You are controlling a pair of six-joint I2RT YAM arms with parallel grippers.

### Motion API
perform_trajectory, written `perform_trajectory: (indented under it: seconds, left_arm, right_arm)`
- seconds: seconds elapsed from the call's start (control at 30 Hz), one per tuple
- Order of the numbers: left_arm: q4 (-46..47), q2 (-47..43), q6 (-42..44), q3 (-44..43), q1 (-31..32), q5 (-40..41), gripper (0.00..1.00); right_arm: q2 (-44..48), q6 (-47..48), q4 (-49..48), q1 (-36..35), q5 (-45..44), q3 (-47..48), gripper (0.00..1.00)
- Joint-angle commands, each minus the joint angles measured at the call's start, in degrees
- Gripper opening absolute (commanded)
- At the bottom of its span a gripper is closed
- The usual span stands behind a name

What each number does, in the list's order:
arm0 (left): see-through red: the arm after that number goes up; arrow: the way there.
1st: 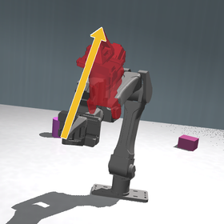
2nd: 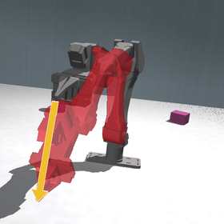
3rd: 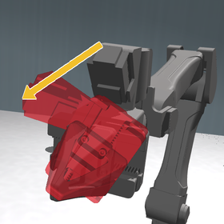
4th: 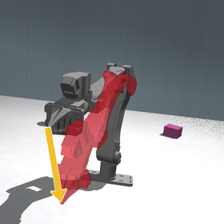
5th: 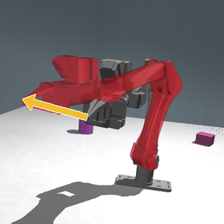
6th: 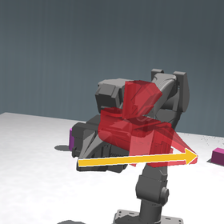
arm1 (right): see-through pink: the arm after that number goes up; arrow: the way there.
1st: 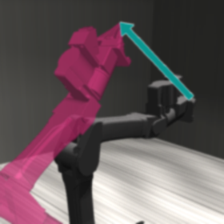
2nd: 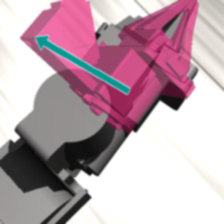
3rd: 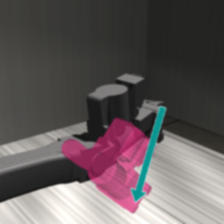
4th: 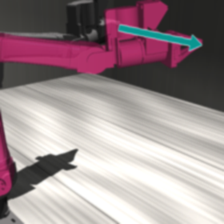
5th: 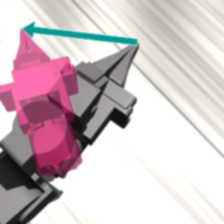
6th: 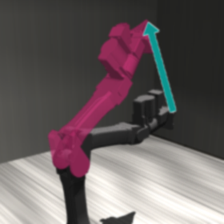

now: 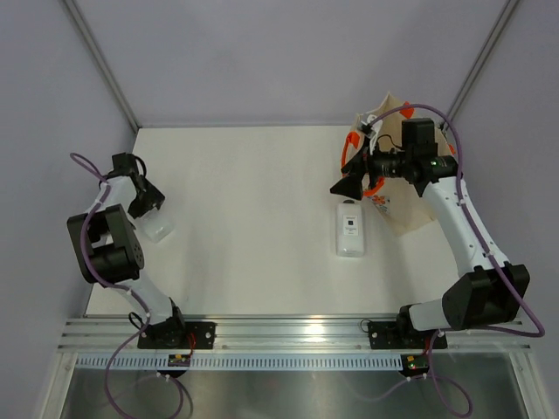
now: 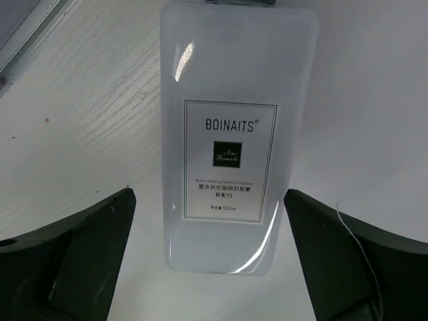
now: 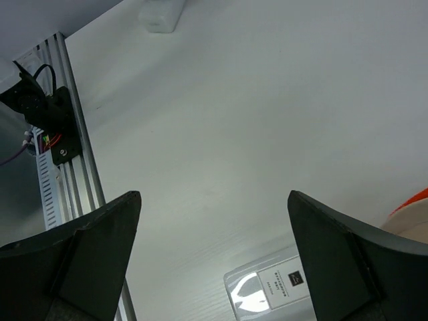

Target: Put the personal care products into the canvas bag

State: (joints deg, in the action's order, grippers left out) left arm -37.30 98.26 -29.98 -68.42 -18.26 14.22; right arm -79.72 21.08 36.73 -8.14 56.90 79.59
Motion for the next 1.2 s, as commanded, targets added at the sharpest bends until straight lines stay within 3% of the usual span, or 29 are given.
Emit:
perform_trajectory:
  seconds: [0.0,0.23,0.33,0.37,0.4,0.47,0.5,0.57,0.6,0.7,0.83,0.9,0.93,1.0,1.1,1.17]
  left_arm:
    - [0.91,5.27,3.69,-1.53,-0.28,-2.08,0.99]
    - [2.67,10.29,7.04,-1.54,-0.63,-7.71,0.99]
    - [3.63,9.85,7.21,-0.66,-1.34,-9.73,0.94]
    - [3.55,9.5,7.21,-0.66,-1.77,-10.52,0.85]
    - [3.29,9.06,7.04,-0.75,-1.86,-11.66,0.68]
    - [3.63,8.27,7.39,-0.4,-1.78,-13.51,0.54]
    - [3.9,6.96,7.65,-0.22,-1.86,-16.13,0.4]
    - [6.52,4.85,8.35,1.96,-1.78,-20.17,0.27]
    - [7.93,2.05,8.88,3.02,-1.6,-25.33,0.15]
    - [11.89,-3.48,10.28,6.37,0.5,-34.39,0.01]
    - [17.85,-11.49,11.17,9.88,8.4,-43.9,0.0]
    - [22.33,-15.01,8.89,13.3,14.11,-51.02,0.0]
    - [27.75,-18.24,7.93,14.53,17.96,-53.57,0.0]
    - [32.44,-20.73,4.85,16.99,23.07,-57.01,0.0]
    - [42.28,-23.46,1.25,18.84,32.3,-59.83,0.0]
    - [48.27,-23.46,-0.6,19.29,38.46,-59.49,0.0]
  right_arm:
    - [0.8,-0.6,-3.94,-3.37,2.86,-2.33,0.99]
    - [1.06,0.98,-4.3,-4.69,3.74,-5.15,0.99]
    - [1.15,0.98,-4.56,-4.78,4.18,-5.85,0.99]
    - [1.24,0.98,-4.74,-4.69,4.18,-6.03,0.99]
    - [1.32,0.98,-4.83,-4.78,4.27,-6.2,0.99]
    - [1.76,0.81,-5.18,-4.69,4.18,-6.47,1.0]
    - [1.85,0.8,-5.26,-4.69,4.27,-6.82,0.99]
    - [2.82,-0.07,-6.58,-4.69,3.83,-7.43,0.99]
    - [3.25,-0.51,-7.37,-4.69,2.78,-8.3,0.99]
    - [6.67,-5.86,-15.09,-4.69,-1.43,-11.72,0.99]
    - [5.03,-11.65,-15.74,-4.6,2.84,-11.05,0.99]
    - [-0.05,-12.2,-8.74,-5.13,6.1,-6.58,0.9]
    - [-1.21,-13.42,-7.56,-5.56,5.16,-5.77,0.8]
    - [-1.75,-15.36,-8.94,-7.15,-1.13,-6.55,0.79]
    - [-1.49,-27.95,-13.41,-9.17,-8.09,-8.57,0.86]
    - [-1.4,-34.67,-16.15,-10.39,-10.49,-10.24,0.98]
